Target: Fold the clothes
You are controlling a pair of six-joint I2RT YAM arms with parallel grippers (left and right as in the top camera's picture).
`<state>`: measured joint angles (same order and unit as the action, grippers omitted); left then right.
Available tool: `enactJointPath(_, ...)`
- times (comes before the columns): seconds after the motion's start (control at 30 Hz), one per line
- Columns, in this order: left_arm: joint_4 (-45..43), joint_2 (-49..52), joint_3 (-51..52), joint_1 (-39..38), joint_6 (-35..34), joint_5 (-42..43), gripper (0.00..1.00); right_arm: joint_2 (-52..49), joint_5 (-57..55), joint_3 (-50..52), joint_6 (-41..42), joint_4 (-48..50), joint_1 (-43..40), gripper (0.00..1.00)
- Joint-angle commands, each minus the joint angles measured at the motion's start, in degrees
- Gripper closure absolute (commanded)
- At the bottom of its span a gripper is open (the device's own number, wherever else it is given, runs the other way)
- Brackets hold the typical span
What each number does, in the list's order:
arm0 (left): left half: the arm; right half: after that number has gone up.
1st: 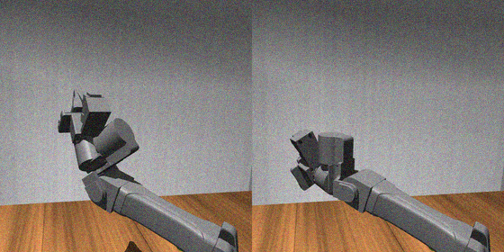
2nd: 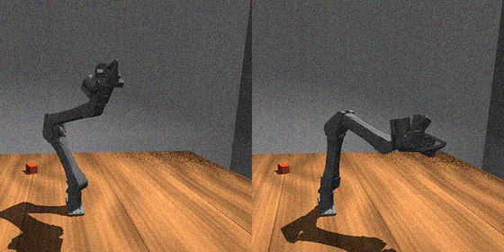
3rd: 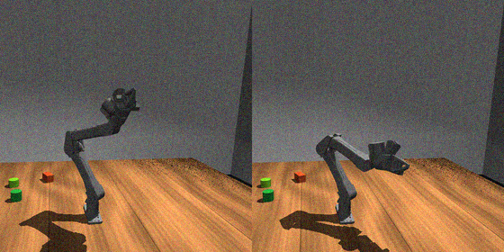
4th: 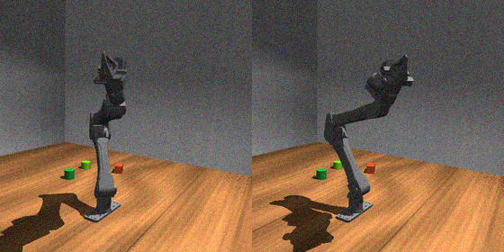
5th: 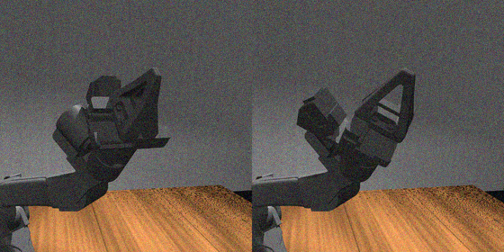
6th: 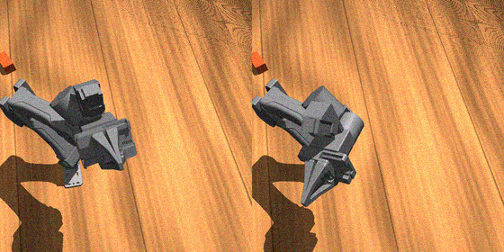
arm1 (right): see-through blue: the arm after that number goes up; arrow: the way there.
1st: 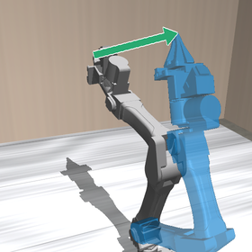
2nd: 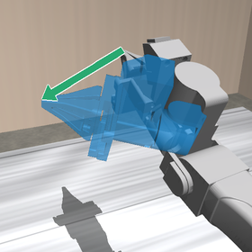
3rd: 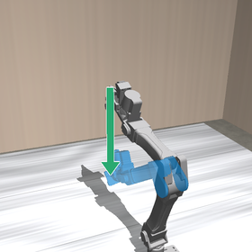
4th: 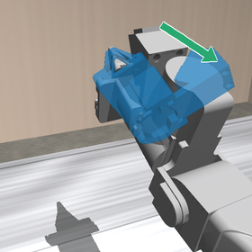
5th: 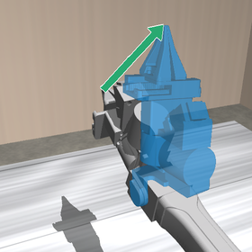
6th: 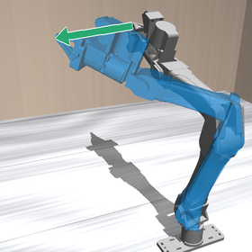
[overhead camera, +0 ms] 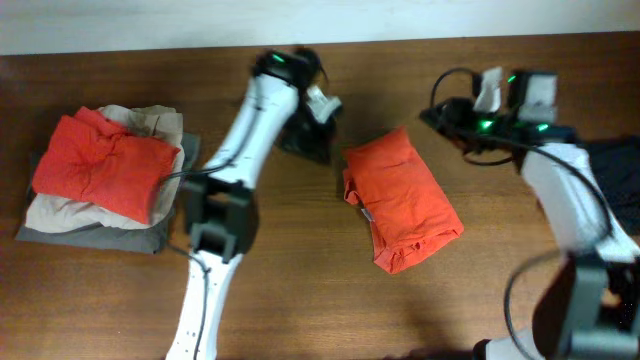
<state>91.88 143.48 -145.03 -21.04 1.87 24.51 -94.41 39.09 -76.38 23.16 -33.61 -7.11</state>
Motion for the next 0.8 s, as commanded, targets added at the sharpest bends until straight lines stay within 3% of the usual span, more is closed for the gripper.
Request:
enactJointPath(0.0, 2.54, -12.52, -3.1, 2.69, -1.84, -14.73, 0.9, 4.57, -11.47, -6.93, -9.2, -9.99, -0.04, 0.47)
enactJointPath(0.1, 4.04, -20.85, -3.1, 3.65, -7.78, -30.8, 0.9, 6.56, -18.99, -11.85, -11.02, -18.4, -0.04, 0.46)
enactJointPath(0.2, 4.83, -26.91, -2.93, 3.74, -11.85, -36.98, 0.85, 8.44, -22.36, -14.67, -11.19, -22.91, -0.15, 0.47)
enactJointPath(0.33, 4.83, -32.39, 1.51, 3.74, -14.84, -32.13, 0.83, 10.97, -22.93, -15.47, -11.19, -24.11, -0.15, 0.44)
enactJointPath(0.4, 4.83, -34.84, 7.85, 3.06, -16.24, -27.96, 0.83, 11.78, -22.93, -15.47, -11.17, -24.26, -0.15, 0.42)
enactJointPath(0.57, -1.29, -41.83, 31.61, 0.42, -22.97, -28.04, 0.83, 11.98, -22.93, -15.47, -11.21, -26.1, -0.15, 0.41)
enactJointPath(0.63, -10.84, -45.55, 41.75, 0.39, -23.26, -19.85, 0.75, 11.98, -22.91, -15.45, -11.58, -26.58, -0.15, 0.4)
enactJointPath(0.77, -36.54, -49.96, 61.64, 0.39, -26.51, 1.29, 0.36, 11.98, -22.97, -15.45, -11.82, -27.3, -0.15, 0.35)
